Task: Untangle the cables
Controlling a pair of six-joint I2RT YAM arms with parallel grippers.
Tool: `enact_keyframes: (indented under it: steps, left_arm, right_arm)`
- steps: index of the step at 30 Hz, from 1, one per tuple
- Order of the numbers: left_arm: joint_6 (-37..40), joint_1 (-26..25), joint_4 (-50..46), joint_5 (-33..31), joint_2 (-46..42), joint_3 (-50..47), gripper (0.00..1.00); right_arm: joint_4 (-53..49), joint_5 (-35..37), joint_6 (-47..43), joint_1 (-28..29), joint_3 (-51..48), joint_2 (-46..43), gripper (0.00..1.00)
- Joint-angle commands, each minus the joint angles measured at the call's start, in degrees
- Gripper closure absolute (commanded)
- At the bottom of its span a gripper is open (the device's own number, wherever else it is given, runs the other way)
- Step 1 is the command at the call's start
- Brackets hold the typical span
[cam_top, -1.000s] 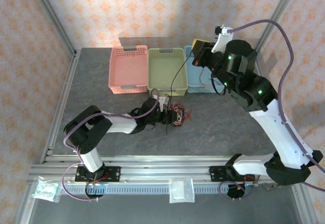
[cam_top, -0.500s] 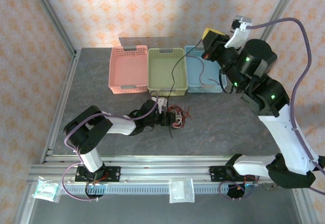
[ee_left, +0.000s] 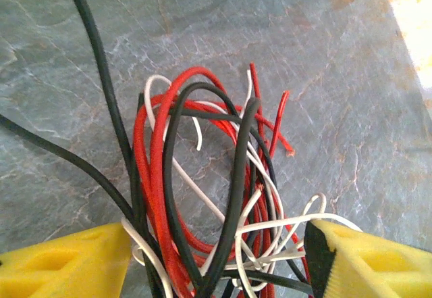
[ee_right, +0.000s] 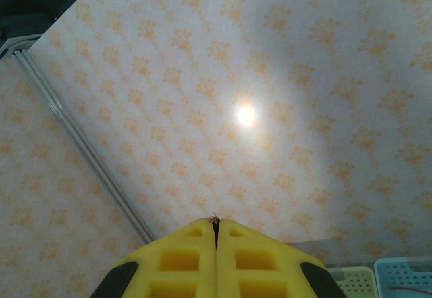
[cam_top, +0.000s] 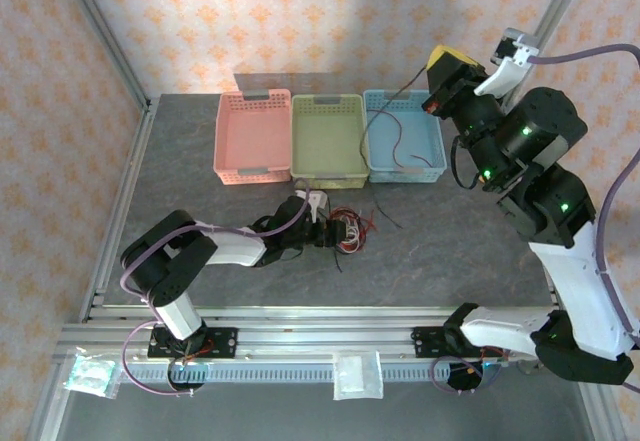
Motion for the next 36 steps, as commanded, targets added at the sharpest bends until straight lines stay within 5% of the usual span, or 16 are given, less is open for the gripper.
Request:
enact_keyframes:
  steps: [1,9,18,25,36]
  left_arm:
    - [1.2,-0.5,-2.4,-2.7,-3.5,-0.4,0.25]
    - [4.0,-0.5,-11.9,-10.4,-14.7,0.4,0.07]
    - [10.0,0.0,-24.3,-17.4,-26.8,4.9,0.09]
    - [15.3,3.5,-26.0,-6.0,-31.2,11.5,0.09]
    - [21.1,4.4,-26.5,8.1,-26.8,25.5,0.1]
  right_arm:
    - [2.6,2.5,-1.5,-0.3,0.8,-1.1,1.0]
    - [1.2,7.7,-1.1,-0.3,-3.7,-0.8,1.0]
    - [-1.2,7.7,0.5,-0.3,-5.9,0.7,1.0]
    - [-1.5,2.8,3.1,-0.3,-5.7,2.7,1.0]
    - [-6.1,-4.0,6.8,-0.4,2.1,8.4,1.0]
